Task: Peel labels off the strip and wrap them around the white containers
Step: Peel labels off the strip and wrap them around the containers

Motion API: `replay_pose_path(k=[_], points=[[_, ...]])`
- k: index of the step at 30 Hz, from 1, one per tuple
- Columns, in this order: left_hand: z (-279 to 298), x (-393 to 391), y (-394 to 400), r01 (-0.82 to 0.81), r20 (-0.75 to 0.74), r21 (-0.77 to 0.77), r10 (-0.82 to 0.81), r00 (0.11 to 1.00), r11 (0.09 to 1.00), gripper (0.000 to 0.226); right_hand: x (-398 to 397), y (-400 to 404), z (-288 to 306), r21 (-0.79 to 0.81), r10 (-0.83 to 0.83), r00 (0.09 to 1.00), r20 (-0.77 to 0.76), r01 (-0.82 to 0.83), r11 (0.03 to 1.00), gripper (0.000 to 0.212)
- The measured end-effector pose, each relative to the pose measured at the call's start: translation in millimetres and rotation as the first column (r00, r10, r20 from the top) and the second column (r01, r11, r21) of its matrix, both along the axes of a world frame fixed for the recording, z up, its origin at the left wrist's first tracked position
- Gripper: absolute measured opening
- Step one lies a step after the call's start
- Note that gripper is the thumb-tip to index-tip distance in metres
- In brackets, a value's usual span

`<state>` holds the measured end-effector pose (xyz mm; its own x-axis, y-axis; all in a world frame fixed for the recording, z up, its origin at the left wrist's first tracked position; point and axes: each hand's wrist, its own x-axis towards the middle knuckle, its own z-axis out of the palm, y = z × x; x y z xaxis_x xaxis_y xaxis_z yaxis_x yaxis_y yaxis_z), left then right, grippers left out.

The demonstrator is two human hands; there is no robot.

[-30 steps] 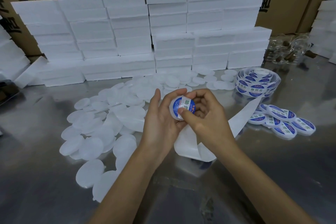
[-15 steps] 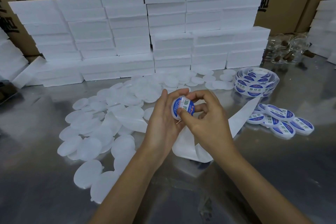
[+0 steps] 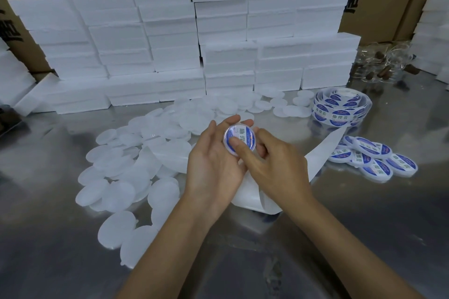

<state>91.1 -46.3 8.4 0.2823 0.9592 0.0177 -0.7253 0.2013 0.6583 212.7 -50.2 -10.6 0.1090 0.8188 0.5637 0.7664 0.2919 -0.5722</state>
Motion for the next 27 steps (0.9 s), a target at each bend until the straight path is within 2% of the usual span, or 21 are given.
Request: replay_pose_path(k=[2,7,10,12,14,16,20,21,23,25,27], points=[[2,0,-1,0.024,0.017,-0.004,-0.024,1.0,1.0,0.038,4,4,-4,0.011,0.037,0.997,-0.065,-0.036,0.999,0.043],[3,3,1,0.019,0.011,-0.034,-0.018,1.0,0.999,0.037,8,11,-10,0.058,0.044,0.996,-0.079,-0.04,0.998,0.042],[2,6,0,-0.001,-0.031,-0.019,0.0,1.0,1.0,0.041,4,6,-10,-0.022,0.02,0.998,-0.054,-0.021,1.0,0.04],[3,9,-2,0.008,-0.058,-0.011,-0.008,0.998,1.0,0.05,-1,2,-7,-0.084,-0.055,0.998,-0.017,0.053,0.995,0.046],[2,12,-4,0.017,-0.071,0.0,-0.017,0.997,1.0,0.054,-3,1,-5,-0.079,-0.12,0.992,0.022,0.122,0.989,0.06],[0,13,-4,0.033,-0.098,0.031,-0.03,0.995,0.999,0.051,-1,2,-6,-0.057,-0.143,0.989,0.031,0.145,0.988,0.066],[-3,9,-1,0.077,-0.122,0.077,-0.067,0.99,0.994,0.038,6,6,-10,-0.024,-0.107,0.993,-0.049,0.106,0.994,0.061],[-3,7,1,0.08,-0.151,0.09,-0.066,0.986,0.993,0.036,7,7,-11,-0.015,-0.093,0.994,-0.066,0.092,0.996,0.06],[-5,3,4,0.052,-0.307,0.143,-0.006,0.952,0.988,0.031,9,8,-12,0.002,-0.048,0.994,-0.096,0.048,0.999,0.055],[-6,-3,6,0.005,-0.519,0.25,0.129,0.845,0.968,0.032,12,7,-12,0.015,-0.001,0.995,-0.1,0.002,1.0,0.051],[-5,-9,7,0.004,-0.628,0.345,0.228,0.744,0.938,0.033,15,6,-13,0.015,0.046,0.992,-0.116,-0.045,0.999,0.043]])
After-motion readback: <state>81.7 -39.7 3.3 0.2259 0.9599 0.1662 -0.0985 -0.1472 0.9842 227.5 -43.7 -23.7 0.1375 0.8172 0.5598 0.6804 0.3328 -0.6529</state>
